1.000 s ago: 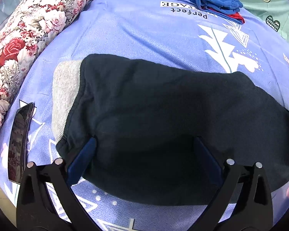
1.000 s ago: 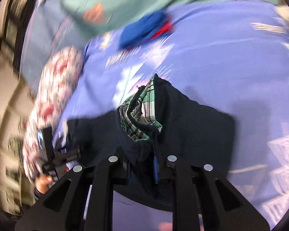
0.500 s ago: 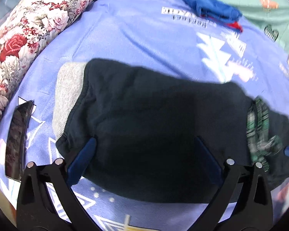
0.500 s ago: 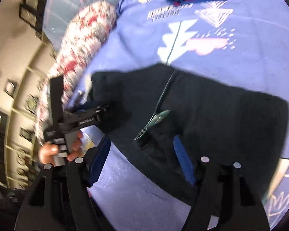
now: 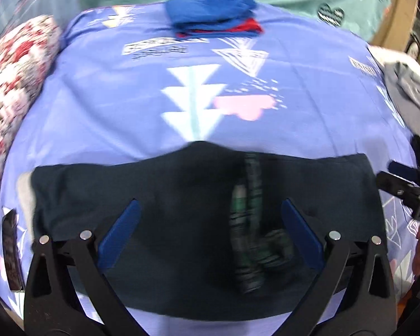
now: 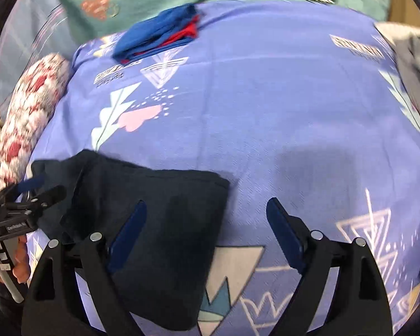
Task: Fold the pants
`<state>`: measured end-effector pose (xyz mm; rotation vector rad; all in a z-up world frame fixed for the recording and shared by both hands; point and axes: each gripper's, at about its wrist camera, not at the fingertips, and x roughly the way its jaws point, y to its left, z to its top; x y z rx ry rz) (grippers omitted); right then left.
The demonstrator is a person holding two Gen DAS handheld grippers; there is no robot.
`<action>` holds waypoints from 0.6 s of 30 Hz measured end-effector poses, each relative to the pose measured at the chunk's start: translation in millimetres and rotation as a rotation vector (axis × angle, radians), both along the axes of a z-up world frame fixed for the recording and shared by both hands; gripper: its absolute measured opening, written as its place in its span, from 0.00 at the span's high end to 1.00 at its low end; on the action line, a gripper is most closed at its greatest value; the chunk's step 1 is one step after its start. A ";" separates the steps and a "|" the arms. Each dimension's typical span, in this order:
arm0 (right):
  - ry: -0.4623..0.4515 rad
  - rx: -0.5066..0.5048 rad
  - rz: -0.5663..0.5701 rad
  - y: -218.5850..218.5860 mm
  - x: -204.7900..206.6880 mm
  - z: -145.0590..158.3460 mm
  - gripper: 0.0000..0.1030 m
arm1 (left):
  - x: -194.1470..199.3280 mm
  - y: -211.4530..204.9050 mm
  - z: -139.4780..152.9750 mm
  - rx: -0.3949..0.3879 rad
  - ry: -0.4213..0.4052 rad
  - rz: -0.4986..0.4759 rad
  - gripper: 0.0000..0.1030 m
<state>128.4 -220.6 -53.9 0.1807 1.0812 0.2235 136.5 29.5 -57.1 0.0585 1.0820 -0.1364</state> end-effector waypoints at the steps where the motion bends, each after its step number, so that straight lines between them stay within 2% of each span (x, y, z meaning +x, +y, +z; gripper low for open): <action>1: -0.001 0.007 0.009 1.5 3.4 -1.0 0.15 | -0.1 -8.4 -1.4 0.004 0.004 -0.017 0.02; 2: -0.002 0.023 0.012 -0.9 4.7 -2.4 0.19 | -0.9 -15.4 -3.2 0.012 0.006 -0.034 0.02; 3: -0.009 0.047 0.031 -0.7 6.9 -2.3 0.27 | -2.9 -19.9 -5.5 0.026 0.009 -0.044 0.02; 4: -0.010 0.057 0.049 5.0 8.2 -1.4 0.48 | -4.4 -22.2 -10.2 0.048 0.020 -0.045 0.02; 5: 0.007 0.078 0.056 9.7 11.3 -3.9 0.52 | -5.7 -22.0 -13.7 0.063 0.032 -0.040 0.02; 7: 0.039 0.139 0.049 9.5 15.0 -10.0 0.54 | -5.7 -15.1 -25.5 0.091 0.076 -0.002 0.02; 9: 0.035 0.143 0.052 10.5 15.7 -11.5 0.58 | -5.2 -4.4 -33.7 0.086 0.107 0.036 0.02; 10: 0.047 0.151 0.051 8.7 17.7 -14.8 0.61 | -6.4 2.5 -37.8 0.063 0.124 0.046 0.02; 11: 0.060 0.156 0.045 5.8 19.2 -18.1 0.68 | -7.9 8.8 -40.6 0.032 0.138 0.051 0.02; 13: 0.079 0.155 0.035 0.6 21.7 -23.6 0.72 | -10.8 21.4 -45.5 -0.037 0.164 0.072 0.02; 18: 0.049 0.134 0.023 -0.6 11.3 -12.8 0.69 | -21.0 31.6 -38.4 -0.056 0.163 0.072 0.02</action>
